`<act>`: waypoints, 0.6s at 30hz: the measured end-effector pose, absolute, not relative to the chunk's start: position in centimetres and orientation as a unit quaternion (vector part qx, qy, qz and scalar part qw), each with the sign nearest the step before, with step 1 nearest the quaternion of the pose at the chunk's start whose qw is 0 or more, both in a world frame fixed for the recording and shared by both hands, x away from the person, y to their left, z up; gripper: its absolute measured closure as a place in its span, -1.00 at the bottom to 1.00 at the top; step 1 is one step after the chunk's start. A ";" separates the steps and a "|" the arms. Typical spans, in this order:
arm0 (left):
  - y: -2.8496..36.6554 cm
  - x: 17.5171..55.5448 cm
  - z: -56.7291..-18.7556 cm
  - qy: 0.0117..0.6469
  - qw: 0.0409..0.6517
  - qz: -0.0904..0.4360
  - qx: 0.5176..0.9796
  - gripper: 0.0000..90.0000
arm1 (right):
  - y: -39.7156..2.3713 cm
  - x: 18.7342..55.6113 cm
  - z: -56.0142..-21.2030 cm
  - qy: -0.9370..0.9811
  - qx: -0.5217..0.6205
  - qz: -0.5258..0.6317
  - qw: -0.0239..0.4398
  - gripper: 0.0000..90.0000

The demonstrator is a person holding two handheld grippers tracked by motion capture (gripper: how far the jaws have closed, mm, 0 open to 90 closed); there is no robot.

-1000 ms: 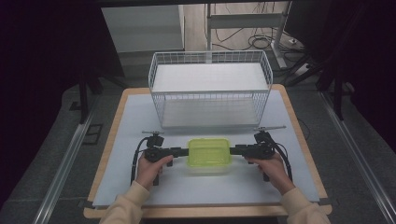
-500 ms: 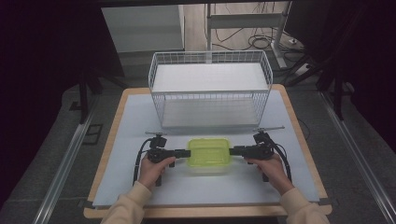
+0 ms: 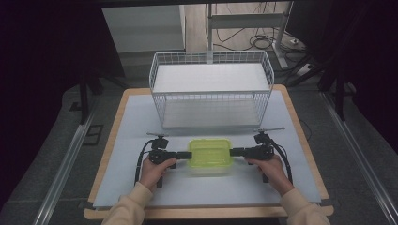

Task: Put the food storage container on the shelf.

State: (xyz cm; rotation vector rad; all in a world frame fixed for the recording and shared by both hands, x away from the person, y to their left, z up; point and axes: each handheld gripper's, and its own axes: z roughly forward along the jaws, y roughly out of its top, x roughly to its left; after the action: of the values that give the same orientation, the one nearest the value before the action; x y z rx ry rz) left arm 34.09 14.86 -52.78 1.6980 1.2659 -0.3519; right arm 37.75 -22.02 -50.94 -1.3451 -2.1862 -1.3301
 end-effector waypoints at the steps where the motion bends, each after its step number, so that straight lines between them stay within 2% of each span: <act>1: 14.9 34.1 -52.8 0.517 0.476 -0.143 0.696 0.52 | -22.0 37.8 -51.0 -0.750 -0.463 -0.455 0.129 0.46; 7: 14.8 34.1 -52.8 0.518 0.478 -0.144 0.695 0.53 | -21.3 37.8 -51.4 -0.754 -0.460 -0.450 0.135 0.50; 18: 14.8 33.7 -52.5 0.512 0.484 -0.148 0.694 0.68 | -21.5 37.9 -51.0 -0.736 -0.476 -0.454 0.160 0.72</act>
State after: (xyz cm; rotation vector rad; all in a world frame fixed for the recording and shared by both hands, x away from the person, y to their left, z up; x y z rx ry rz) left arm 33.70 14.76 -52.47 1.6910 1.2456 -0.3599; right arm 37.94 -21.51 -51.03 -1.3609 -2.1025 -1.2977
